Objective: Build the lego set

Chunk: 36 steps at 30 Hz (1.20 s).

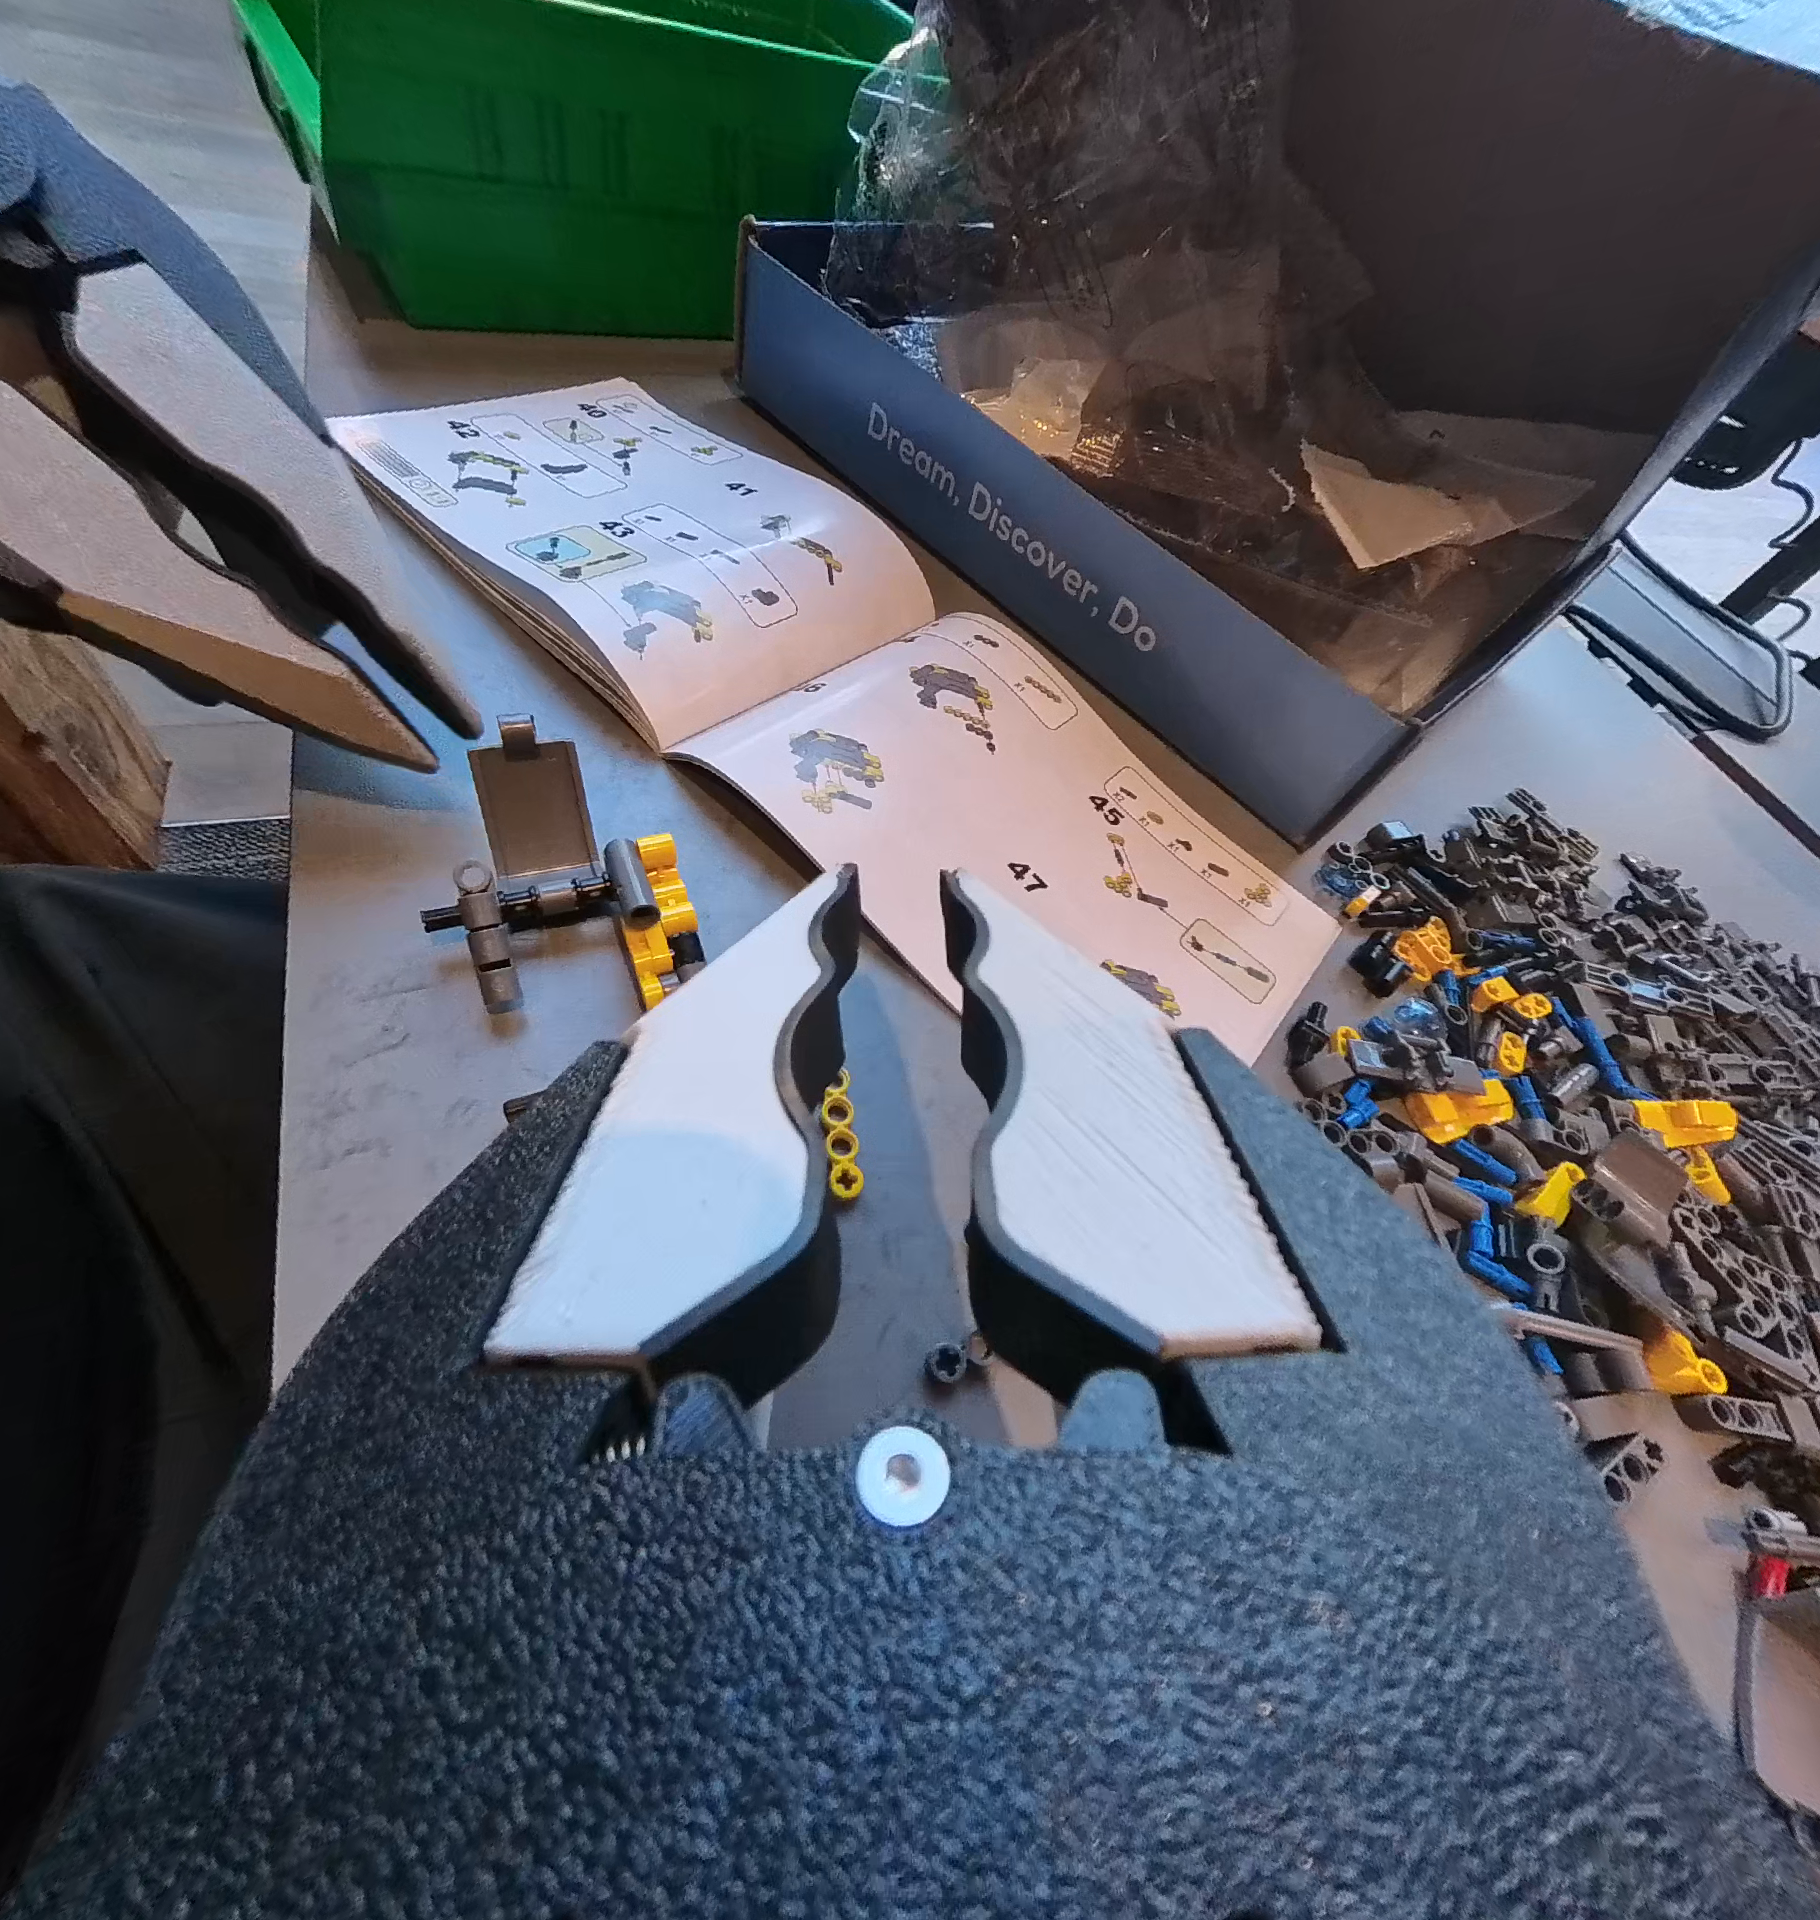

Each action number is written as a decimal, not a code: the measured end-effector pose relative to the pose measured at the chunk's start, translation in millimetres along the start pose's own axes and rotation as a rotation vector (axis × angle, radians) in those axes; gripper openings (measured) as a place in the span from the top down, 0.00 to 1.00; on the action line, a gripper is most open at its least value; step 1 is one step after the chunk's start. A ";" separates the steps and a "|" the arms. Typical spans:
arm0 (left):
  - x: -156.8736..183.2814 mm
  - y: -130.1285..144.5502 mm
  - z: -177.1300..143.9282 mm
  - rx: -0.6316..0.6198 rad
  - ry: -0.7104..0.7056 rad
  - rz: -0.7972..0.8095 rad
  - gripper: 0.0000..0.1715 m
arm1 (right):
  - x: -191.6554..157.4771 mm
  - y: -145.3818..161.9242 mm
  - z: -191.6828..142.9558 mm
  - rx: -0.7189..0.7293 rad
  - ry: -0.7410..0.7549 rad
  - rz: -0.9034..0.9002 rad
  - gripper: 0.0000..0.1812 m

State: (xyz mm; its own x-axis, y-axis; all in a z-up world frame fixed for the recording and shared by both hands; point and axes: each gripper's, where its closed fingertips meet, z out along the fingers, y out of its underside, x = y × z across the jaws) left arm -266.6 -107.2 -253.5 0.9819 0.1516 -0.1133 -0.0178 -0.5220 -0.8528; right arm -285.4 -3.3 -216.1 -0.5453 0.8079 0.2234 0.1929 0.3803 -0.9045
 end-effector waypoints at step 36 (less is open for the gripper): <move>4.5 6.6 5.4 -0.039 0.014 0.013 0.94 | -20.8 5.2 5.4 -0.046 -0.096 -0.045 0.82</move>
State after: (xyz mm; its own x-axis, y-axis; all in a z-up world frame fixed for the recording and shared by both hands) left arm -263.4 -105.4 -262.4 0.9842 0.1330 -0.1167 -0.0233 -0.5565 -0.8306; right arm -277.4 -20.5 -227.4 -0.6299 0.7432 0.2257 0.2025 0.4377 -0.8760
